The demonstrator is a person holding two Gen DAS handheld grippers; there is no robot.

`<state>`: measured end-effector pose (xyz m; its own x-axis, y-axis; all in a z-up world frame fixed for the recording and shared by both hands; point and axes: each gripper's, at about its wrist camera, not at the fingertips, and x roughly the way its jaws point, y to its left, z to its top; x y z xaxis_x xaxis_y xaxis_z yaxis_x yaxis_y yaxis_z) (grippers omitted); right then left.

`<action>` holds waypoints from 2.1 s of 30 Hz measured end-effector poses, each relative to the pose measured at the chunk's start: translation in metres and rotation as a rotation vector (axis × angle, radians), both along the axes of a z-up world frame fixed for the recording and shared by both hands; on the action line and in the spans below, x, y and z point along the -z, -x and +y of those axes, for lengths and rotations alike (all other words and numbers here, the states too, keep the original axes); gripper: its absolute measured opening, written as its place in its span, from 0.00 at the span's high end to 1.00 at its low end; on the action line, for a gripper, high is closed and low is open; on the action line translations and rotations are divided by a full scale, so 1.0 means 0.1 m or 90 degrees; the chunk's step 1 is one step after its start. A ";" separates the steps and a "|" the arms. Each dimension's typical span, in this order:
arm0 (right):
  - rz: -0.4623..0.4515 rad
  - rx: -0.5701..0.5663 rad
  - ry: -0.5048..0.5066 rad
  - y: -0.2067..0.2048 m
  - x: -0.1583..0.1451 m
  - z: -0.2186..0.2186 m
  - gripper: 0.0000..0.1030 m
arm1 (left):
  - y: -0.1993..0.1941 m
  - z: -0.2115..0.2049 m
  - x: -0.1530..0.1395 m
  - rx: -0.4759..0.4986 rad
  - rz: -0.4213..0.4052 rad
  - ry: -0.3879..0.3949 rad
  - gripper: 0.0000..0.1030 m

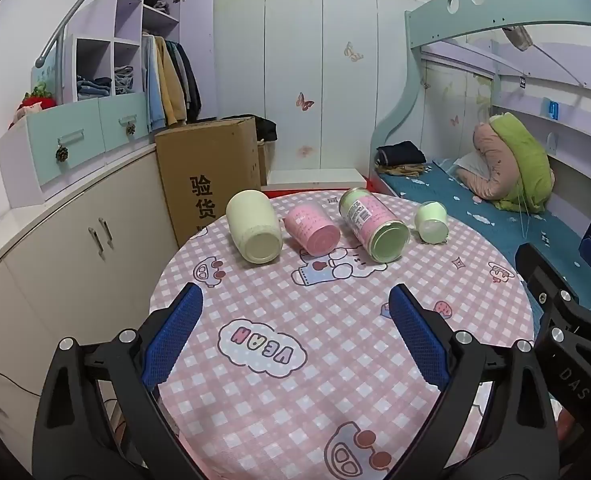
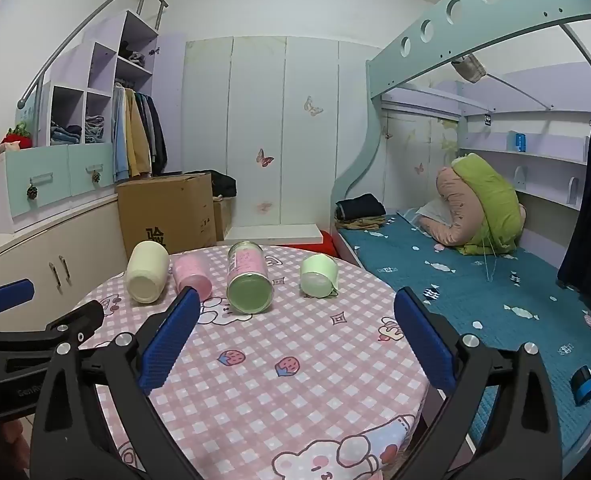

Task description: Flip cup upright

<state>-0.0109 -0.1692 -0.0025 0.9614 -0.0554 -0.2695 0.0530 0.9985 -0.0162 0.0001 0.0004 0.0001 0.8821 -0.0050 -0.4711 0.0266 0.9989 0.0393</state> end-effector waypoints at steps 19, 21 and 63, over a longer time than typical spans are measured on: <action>0.013 -0.001 0.003 -0.02 0.04 0.04 0.08 | 0.00 0.00 0.02 0.001 0.001 0.001 0.09; 0.016 -0.001 0.002 -0.03 0.02 0.03 0.08 | 0.00 0.01 0.04 0.001 0.002 0.002 0.08; 0.026 -0.005 0.002 -0.09 0.11 0.01 0.08 | -0.03 -0.04 0.06 0.008 0.011 0.002 0.08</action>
<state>-0.0022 -0.1678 -0.0138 0.9499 -0.0492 -0.3087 0.0450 0.9988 -0.0207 0.0034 -0.0031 -0.0058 0.8734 -0.0178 -0.4867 0.0404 0.9985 0.0361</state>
